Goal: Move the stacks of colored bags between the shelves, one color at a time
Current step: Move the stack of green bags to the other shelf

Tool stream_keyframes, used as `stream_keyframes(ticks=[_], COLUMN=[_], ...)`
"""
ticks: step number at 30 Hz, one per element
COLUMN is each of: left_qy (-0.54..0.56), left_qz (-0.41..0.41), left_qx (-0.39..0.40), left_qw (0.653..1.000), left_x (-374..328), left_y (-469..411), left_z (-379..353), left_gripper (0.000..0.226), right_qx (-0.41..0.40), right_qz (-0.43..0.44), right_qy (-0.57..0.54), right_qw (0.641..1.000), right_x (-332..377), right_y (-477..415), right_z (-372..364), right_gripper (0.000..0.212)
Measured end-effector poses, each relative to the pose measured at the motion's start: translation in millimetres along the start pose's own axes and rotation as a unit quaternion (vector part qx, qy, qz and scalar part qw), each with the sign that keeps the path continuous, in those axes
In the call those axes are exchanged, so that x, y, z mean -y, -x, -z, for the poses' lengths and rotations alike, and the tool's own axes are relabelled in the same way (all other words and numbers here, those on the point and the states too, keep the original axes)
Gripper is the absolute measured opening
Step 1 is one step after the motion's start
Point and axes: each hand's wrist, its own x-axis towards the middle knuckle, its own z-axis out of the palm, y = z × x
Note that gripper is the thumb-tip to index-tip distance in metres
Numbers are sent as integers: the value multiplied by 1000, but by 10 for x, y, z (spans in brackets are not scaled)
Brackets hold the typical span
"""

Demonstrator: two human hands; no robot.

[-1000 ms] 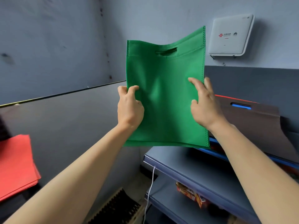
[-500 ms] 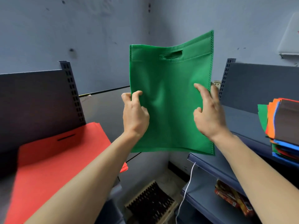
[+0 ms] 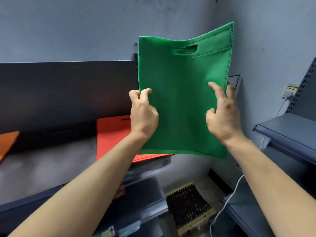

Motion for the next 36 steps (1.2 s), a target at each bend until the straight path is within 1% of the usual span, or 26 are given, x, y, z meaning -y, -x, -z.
stream_keyframes(ticks=[5, 10, 15, 19, 25, 28, 32, 36], left_qy=[-48, -91, -118, -146, -189, -213, -225, -240], left_qz=[15, 38, 54, 61, 105, 127, 149, 175], left_qx=[-36, -86, -127, -147, -158, -172, -180, -181], left_qw=[998, 991, 983, 976, 963, 953, 946, 938], left_x=[208, 486, 881, 1390, 2253, 2599, 2938, 3204], left_y=[175, 196, 237, 323, 379, 364, 339, 309], left_z=[595, 1299, 2025, 2817, 4456, 5152, 5677, 5974], left_gripper=[48, 46, 44, 45, 45, 45, 45, 47], right_qx=[42, 83, 117, 140, 201, 227, 252, 273], right_qz=[12, 57, 91, 99, 123, 132, 137, 124], right_qy=[-64, -119, -127, -158, -205, -220, -221, -205], right_qw=[997, 988, 981, 972, 950, 940, 932, 932], right_x=[391, 1026, 1745, 2498, 4068, 4738, 5289, 5654], right_y=[212, 321, 514, 819, 1400, 1620, 1779, 1858], right_z=[-254, -500, -796, -1180, -1842, -2114, -2401, -2617], right_gripper=[72, 72, 70, 65, 64, 64, 62, 63])
